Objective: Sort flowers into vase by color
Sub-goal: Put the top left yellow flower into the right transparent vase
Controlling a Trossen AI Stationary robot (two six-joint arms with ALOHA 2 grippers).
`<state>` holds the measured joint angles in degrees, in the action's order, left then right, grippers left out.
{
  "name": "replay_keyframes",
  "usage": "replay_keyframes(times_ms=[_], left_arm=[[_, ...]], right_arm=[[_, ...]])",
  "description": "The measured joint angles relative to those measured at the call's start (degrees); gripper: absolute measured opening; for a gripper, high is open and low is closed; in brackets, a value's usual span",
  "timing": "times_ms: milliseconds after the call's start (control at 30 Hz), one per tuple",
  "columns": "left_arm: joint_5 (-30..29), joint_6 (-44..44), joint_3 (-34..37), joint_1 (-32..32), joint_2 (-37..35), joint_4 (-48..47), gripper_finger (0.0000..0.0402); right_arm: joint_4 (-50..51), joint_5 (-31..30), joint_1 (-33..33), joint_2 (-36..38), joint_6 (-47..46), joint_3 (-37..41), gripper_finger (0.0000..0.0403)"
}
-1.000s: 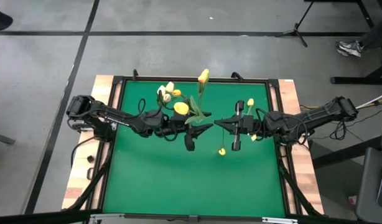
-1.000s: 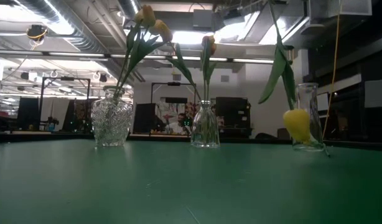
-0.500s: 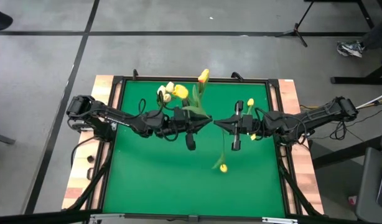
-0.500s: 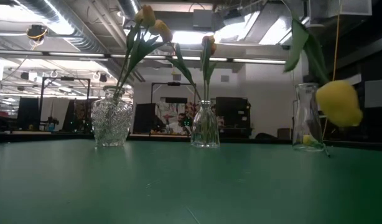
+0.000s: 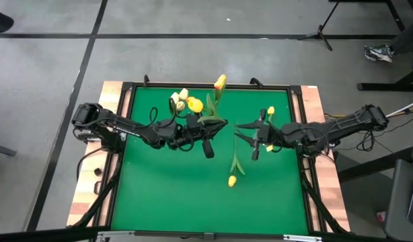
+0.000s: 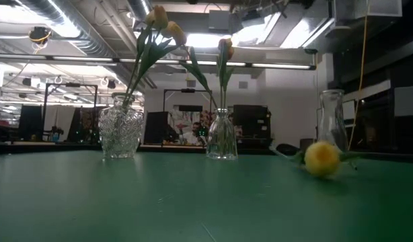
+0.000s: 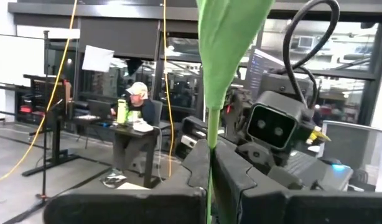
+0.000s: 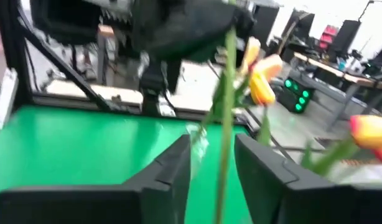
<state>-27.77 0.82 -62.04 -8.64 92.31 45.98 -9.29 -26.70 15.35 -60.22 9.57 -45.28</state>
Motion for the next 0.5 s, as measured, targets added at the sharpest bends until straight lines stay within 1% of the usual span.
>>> replay_keyframes(times_ms=[133, 200, 300, 400, 500], left_arm=[[-0.2, -0.1, 0.0, -0.4, 0.0, -0.1, 0.0002], [-0.2, 0.0, 0.0, -0.5, 0.0, -0.2, 0.0002], [0.3, 0.2, 0.0, -0.5, 0.6, 0.4, 0.0002], [1.6, 1.3, 0.0, -0.1, 2.9, 2.1, 0.0002], [3.0, 3.5, 0.0, 0.8, 6.4, 5.7, 0.0002]], right_arm=[[9.2, -2.1, 0.0, 5.9, -0.6, 0.0, 0.0145], [14.2, -3.3, 0.0, 9.8, -2.1, 0.0, 0.0147], [18.9, -6.7, 0.0, 15.7, -5.0, 0.0, 0.0146], [21.2, -11.1, 0.0, 21.2, -6.9, 0.0, 0.0139], [20.9, -11.6, 0.0, 25.9, -8.6, 0.0, 0.0133]])
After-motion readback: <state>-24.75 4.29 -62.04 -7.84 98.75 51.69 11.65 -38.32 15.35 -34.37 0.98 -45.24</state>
